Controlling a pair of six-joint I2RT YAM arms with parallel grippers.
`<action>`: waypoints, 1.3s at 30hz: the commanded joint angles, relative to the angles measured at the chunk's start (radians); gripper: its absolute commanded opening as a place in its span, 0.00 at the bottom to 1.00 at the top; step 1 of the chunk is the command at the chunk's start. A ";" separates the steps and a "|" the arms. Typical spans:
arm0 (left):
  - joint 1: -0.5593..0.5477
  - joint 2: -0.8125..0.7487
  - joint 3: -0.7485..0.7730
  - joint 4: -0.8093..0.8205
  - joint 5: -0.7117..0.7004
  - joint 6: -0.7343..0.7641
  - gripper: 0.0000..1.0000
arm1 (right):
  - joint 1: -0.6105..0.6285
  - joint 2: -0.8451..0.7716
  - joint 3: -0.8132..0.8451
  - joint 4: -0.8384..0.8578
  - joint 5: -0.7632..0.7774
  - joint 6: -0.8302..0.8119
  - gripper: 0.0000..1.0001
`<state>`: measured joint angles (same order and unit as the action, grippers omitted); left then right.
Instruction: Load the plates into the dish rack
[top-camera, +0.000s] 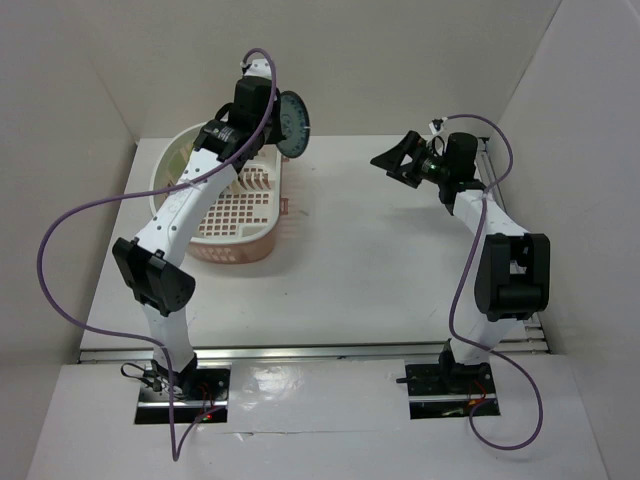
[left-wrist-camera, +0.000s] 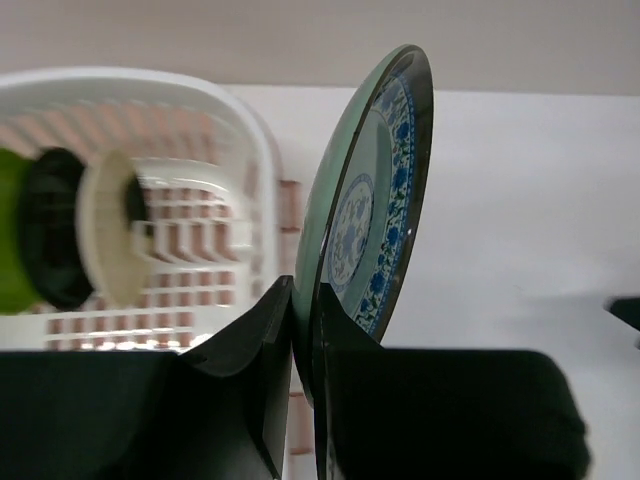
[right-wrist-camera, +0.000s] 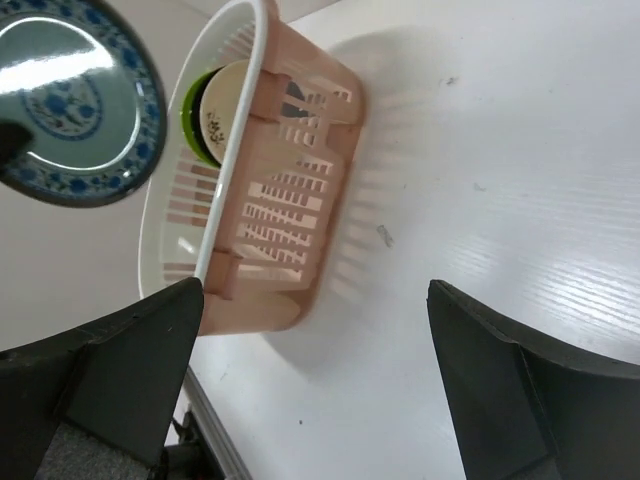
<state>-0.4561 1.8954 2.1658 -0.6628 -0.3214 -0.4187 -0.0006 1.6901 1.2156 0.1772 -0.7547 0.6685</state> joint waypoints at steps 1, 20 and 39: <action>0.005 -0.090 -0.067 0.113 -0.255 0.121 0.00 | 0.001 0.034 -0.046 -0.015 0.031 -0.032 1.00; 0.060 -0.003 -0.264 0.345 -0.567 0.317 0.00 | 0.001 0.189 -0.091 0.185 -0.112 0.098 1.00; 0.099 0.189 -0.166 0.217 -0.443 0.187 0.00 | 0.001 0.307 -0.073 0.350 -0.192 0.224 1.00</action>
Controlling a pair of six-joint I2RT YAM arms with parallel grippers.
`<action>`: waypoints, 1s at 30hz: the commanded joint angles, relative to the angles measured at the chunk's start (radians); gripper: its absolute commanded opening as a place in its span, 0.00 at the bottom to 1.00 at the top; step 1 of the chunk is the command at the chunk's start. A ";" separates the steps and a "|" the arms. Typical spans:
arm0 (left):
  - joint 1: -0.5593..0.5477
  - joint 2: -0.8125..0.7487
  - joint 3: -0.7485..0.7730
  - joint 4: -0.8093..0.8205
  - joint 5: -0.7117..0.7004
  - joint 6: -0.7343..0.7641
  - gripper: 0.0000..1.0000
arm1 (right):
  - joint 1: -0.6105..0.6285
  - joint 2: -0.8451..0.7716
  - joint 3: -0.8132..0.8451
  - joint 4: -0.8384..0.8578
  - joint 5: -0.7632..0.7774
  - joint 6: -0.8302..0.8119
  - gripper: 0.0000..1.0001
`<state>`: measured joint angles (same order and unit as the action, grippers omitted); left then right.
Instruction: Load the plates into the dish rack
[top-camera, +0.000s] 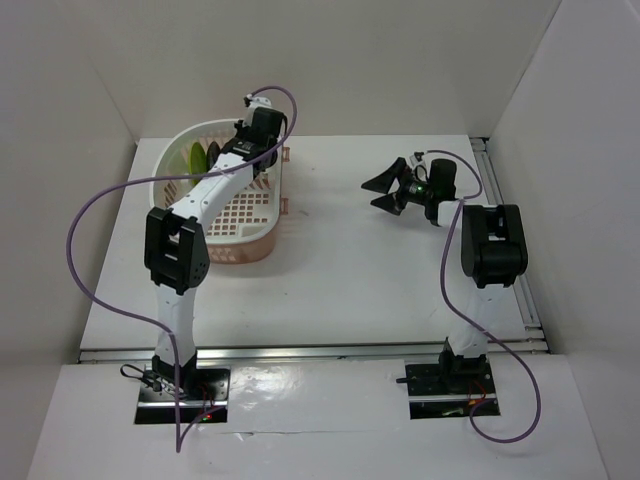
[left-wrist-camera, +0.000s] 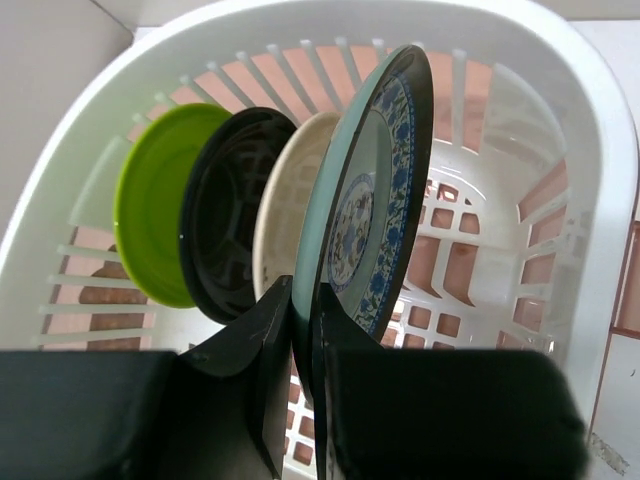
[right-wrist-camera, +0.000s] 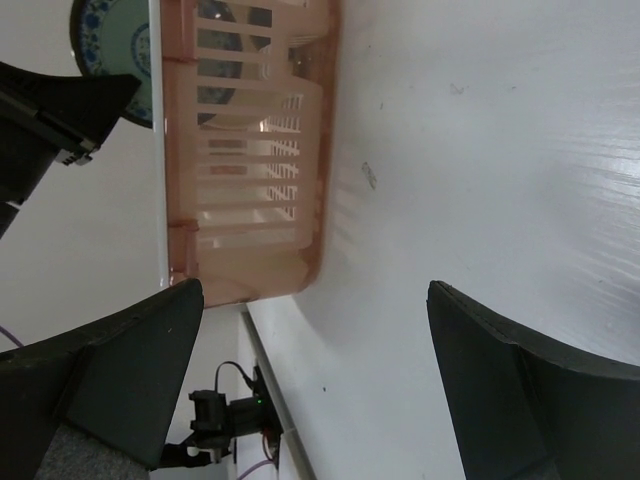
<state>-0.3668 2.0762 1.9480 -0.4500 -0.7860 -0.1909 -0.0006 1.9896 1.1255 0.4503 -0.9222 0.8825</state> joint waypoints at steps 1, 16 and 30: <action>0.009 0.008 0.052 0.004 0.022 -0.051 0.00 | 0.001 0.008 0.017 0.077 -0.024 0.010 1.00; 0.040 0.084 0.085 -0.056 0.114 -0.120 0.00 | 0.001 0.017 0.037 0.077 -0.033 0.010 1.00; 0.049 0.111 0.094 -0.085 0.174 -0.148 0.07 | 0.001 0.008 0.037 0.096 -0.043 0.010 1.00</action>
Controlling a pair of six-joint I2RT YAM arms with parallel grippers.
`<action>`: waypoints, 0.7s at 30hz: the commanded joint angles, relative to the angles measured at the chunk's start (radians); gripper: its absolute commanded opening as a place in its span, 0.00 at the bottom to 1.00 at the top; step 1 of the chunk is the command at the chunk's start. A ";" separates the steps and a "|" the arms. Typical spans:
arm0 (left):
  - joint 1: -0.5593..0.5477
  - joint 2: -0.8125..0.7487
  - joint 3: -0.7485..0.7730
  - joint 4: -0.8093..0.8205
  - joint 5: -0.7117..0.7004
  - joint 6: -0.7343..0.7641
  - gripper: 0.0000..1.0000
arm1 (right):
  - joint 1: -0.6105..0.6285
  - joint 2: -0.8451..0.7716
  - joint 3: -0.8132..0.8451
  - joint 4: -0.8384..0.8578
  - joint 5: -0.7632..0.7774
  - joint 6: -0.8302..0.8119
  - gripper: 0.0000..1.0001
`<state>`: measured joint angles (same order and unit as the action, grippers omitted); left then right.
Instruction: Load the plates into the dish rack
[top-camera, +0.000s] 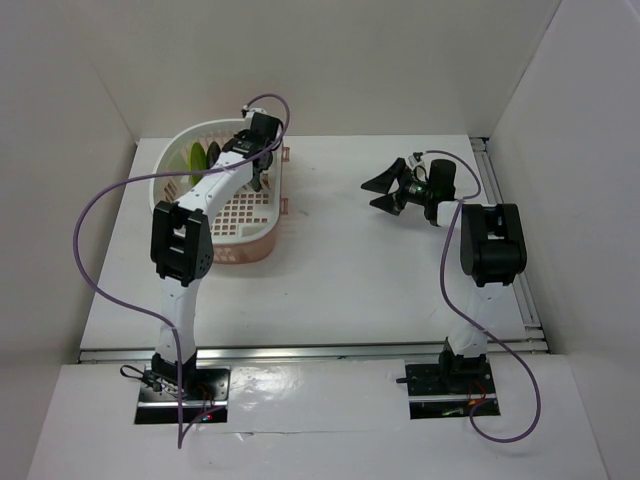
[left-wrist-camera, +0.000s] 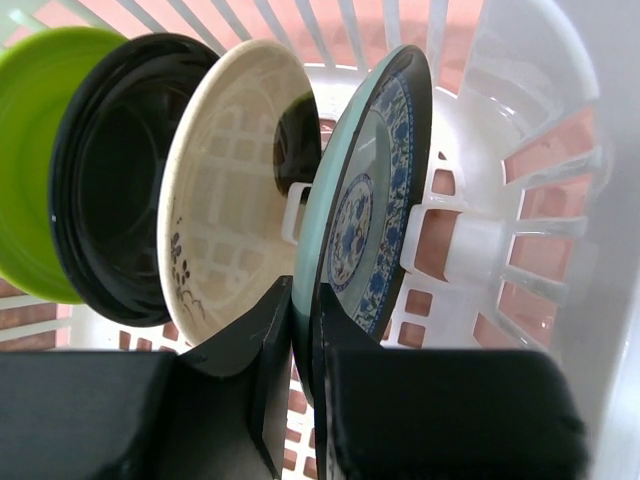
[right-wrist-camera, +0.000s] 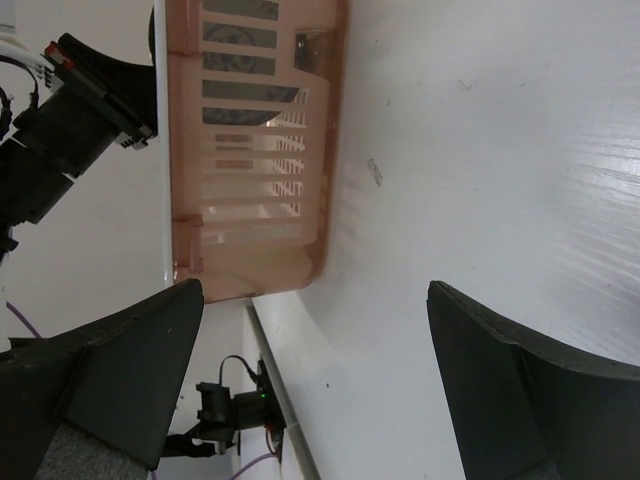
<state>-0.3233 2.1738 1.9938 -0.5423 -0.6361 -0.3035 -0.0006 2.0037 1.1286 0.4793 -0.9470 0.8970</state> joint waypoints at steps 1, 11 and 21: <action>0.006 0.014 0.048 0.007 0.042 -0.036 0.12 | 0.001 -0.006 0.025 0.076 -0.018 -0.004 1.00; 0.015 0.004 0.069 0.007 0.082 -0.036 0.49 | 0.001 -0.006 0.016 0.102 -0.027 -0.004 1.00; 0.015 -0.106 0.100 -0.007 0.203 -0.045 1.00 | 0.001 -0.006 0.048 0.047 -0.027 -0.033 1.00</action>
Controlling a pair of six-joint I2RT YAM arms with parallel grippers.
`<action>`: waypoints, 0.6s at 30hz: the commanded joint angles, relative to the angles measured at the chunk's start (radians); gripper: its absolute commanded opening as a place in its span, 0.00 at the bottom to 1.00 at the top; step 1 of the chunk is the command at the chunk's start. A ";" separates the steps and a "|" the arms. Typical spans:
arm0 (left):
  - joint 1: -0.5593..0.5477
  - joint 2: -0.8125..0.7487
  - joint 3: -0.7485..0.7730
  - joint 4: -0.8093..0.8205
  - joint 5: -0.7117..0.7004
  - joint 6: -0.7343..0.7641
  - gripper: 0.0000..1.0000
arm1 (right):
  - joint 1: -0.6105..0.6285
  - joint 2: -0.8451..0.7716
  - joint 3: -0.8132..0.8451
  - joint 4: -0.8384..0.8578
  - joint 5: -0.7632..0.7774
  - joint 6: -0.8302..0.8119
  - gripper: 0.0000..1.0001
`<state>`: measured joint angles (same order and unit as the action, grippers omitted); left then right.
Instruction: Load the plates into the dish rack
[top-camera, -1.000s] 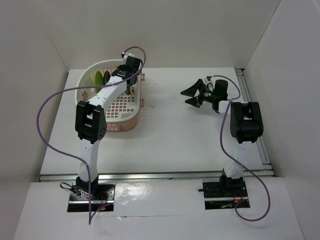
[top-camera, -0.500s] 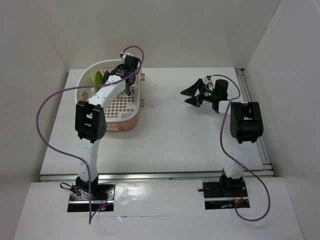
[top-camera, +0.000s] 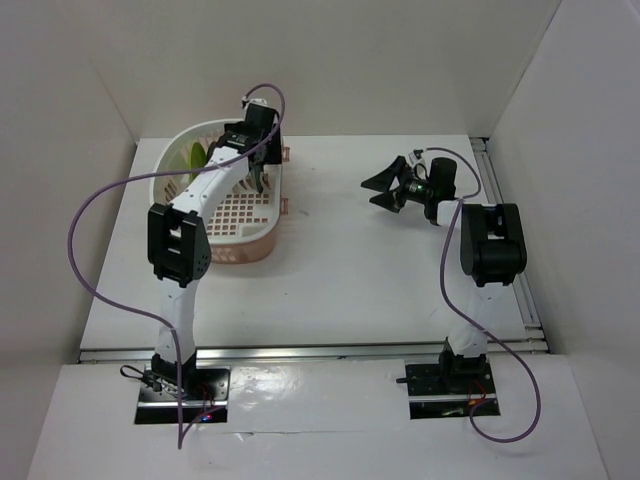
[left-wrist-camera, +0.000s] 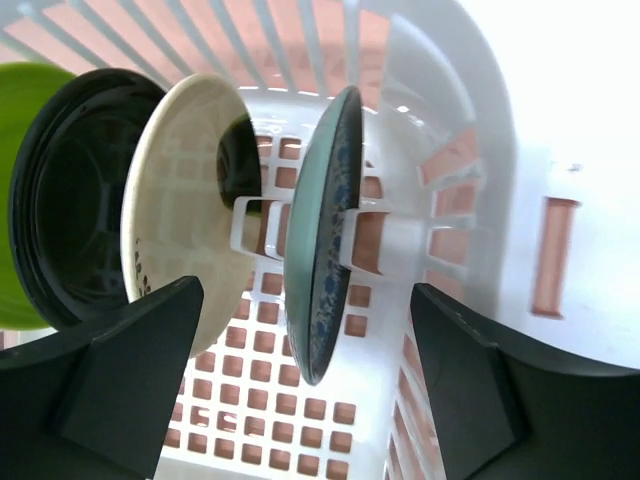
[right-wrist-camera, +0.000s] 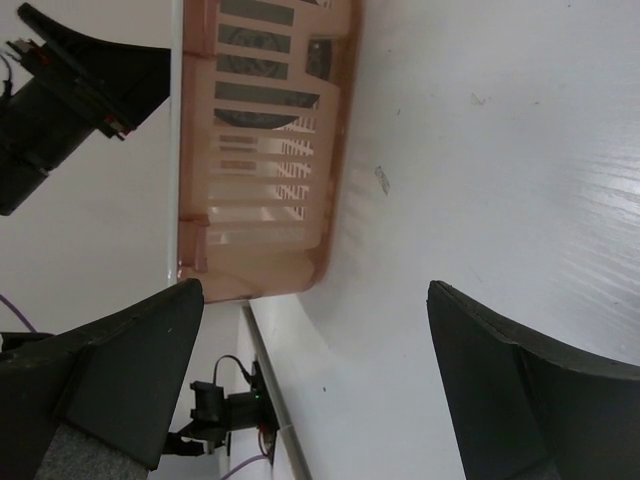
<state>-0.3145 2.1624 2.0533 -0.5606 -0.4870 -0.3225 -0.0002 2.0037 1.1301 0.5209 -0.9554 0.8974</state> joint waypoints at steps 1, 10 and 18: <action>0.006 -0.110 0.041 0.011 0.067 -0.026 1.00 | 0.000 -0.006 0.086 -0.036 -0.019 -0.060 1.00; -0.005 -0.483 -0.089 -0.013 0.180 -0.122 1.00 | 0.000 -0.184 0.364 -0.703 0.363 -0.525 1.00; -0.035 -0.827 -0.375 -0.036 0.067 -0.090 1.00 | 0.009 -0.440 0.297 -0.791 0.554 -0.577 1.00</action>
<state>-0.3523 1.3872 1.7664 -0.5659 -0.3859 -0.4007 0.0021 1.6627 1.4460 -0.1844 -0.5018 0.3889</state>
